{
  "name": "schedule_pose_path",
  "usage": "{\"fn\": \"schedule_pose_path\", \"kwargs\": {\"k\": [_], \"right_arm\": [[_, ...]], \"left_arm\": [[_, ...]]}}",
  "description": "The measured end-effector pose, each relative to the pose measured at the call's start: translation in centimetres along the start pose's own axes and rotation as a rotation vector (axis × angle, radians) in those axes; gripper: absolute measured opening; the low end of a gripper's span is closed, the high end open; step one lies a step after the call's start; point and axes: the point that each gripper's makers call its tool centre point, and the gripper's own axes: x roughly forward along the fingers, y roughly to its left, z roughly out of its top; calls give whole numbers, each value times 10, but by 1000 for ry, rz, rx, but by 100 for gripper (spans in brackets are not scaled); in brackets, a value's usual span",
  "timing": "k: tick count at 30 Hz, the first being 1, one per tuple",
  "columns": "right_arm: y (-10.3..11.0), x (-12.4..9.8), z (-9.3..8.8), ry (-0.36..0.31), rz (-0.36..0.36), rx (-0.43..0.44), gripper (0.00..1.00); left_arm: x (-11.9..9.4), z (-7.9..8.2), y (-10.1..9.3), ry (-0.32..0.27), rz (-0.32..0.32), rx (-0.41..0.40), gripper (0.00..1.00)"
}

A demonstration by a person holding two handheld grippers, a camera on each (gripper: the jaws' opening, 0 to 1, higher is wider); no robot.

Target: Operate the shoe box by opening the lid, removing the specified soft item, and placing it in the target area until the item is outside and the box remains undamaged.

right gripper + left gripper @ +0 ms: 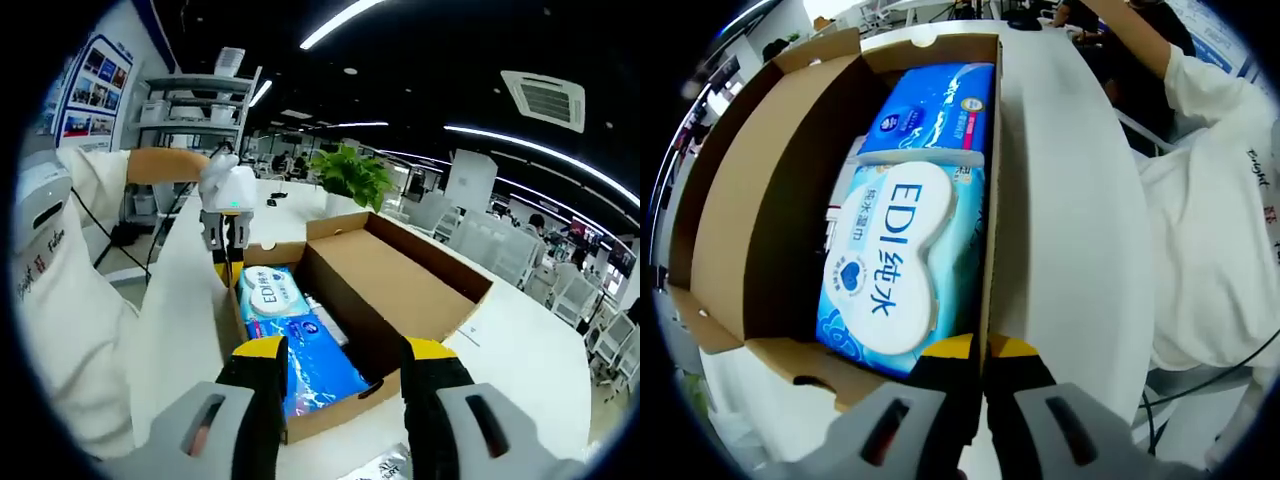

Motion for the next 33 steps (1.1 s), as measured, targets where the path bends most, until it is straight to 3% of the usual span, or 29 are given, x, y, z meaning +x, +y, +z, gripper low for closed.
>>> {"fn": "schedule_pose_path", "kwargs": {"k": [7,11,12,15,17,21,24,26,30,33], "right_arm": [[-5,15,7,-28,-12,-16,41],[-2,12,-23,74,-21,8,43],[0,8,-29,83,-25,-21,43],[6,-5,-35,102,-34,0,44],[1,-17,-40,150,-107,15,45],[9,-45,-37,113,-146,30,45],[13,-60,-51,119,-129,46,45],[16,-66,-65,167,-117,16,45],[6,-80,-86,233,-174,27,46],[7,-91,-93,218,-188,65,46]], "left_arm": [[3,0,-17,1,0,-3,1],[3,1,-20,1,5,1,1],[3,1,-16,1,5,1,1],[3,1,-14,-1,1,1,1],[3,1,-19,1,-1,-1,1],[5,1,-23,1,-2,-2,1],[6,1,-22,4,-3,-6,2],[6,1,-21,5,-4,-8,2],[7,1,-20,1,3,-2,2],[7,1,-20,-3,3,1,1]]}}
